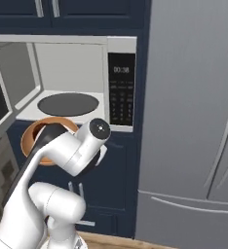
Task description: Remove the peach from the bowl and place it on the small plate. Then place the bowl with only the steak in the microwave, close the door, and press the start button to microwave the steak.
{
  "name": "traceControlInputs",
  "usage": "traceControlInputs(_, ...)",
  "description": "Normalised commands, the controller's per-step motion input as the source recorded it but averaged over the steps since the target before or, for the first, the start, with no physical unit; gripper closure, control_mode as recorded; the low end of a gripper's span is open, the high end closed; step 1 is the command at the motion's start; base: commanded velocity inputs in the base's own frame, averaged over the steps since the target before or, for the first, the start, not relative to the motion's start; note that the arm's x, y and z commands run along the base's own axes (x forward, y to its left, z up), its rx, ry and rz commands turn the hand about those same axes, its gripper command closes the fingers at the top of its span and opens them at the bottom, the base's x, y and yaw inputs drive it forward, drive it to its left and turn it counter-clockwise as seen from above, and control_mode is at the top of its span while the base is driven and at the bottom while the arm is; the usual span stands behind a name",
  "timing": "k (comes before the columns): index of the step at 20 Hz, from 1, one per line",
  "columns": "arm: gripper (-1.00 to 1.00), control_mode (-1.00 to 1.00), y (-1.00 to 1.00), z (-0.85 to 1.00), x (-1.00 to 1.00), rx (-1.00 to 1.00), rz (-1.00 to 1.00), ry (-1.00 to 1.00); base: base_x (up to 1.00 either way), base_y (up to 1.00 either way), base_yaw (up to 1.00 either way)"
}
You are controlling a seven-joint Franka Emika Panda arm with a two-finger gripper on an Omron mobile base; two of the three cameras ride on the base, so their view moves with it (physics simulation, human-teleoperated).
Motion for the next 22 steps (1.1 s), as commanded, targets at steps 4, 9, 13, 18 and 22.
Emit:
traceControlInputs(4, 1.0, 1.0, 0.0, 0.0, 0.0, 0.0, 0.0, 0.0, -0.15, 0.09, 0.02)
traceControlInputs(9, 1.0, 1.0, 0.0, 0.0, 0.0, 0.0, 0.0, 0.0, -0.31, 0.3, 0.02)
traceControlInputs(13, 1.0, 1.0, 0.0, 0.0, 0.0, 0.0, 0.0, 0.0, 0.0, 0.06, 0.0)
traceControlInputs(18, 1.0, 1.0, 0.0, 0.0, 0.0, 0.0, 0.0, 0.0, 0.07, 0.12, 0.0)
traceControlInputs(22, 1.0, 1.0, 0.0, 0.0, 0.0, 0.0, 0.0, 0.0, 0.0, 0.0, 0.0)
